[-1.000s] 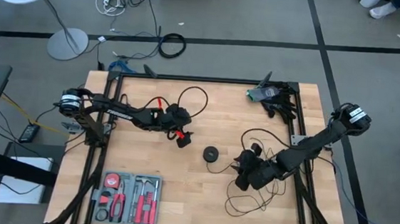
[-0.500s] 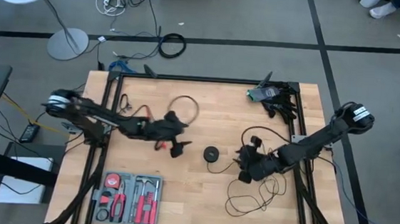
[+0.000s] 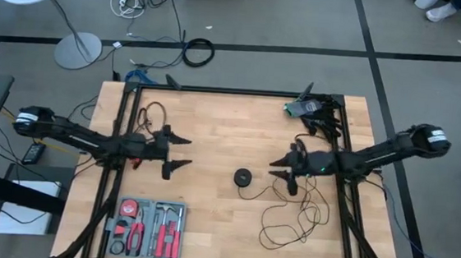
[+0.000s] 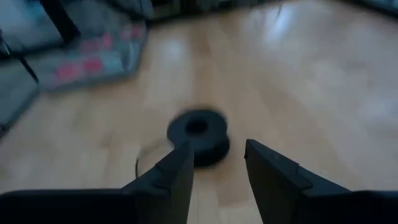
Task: Coil cords
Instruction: Return to Home Position
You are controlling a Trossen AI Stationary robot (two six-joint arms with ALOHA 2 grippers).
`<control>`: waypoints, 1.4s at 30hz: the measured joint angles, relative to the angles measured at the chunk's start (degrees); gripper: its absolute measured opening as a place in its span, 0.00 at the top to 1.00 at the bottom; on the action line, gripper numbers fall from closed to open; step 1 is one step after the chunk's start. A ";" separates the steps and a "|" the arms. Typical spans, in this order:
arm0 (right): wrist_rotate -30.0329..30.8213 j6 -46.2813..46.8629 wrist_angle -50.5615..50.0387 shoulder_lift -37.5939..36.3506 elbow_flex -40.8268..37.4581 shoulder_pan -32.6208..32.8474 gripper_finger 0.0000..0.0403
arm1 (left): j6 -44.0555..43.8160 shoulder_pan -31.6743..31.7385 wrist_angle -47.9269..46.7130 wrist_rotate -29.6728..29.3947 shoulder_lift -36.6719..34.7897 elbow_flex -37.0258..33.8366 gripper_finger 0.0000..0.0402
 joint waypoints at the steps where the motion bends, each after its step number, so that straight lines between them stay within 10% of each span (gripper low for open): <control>1: -1.14 -0.57 2.36 -1.68 -1.46 -1.38 0.64 | 0.00 0.00 3.70 0.27 -1.30 -1.95 0.12; 11: -11.37 0.11 2.18 -13.08 -9.02 -7.98 0.64 | -1.08 0.44 -7.48 -1.85 -12.37 -4.52 0.12; 27: -12.67 0.06 -1.66 -17.31 -10.15 -8.95 0.64 | -0.03 0.44 -42.42 3.67 -53.07 -4.31 0.12; 42: -12.53 -0.26 -1.59 -17.27 -10.19 -8.95 0.64 | 1.30 0.44 -35.53 5.46 -54.47 -4.44 0.12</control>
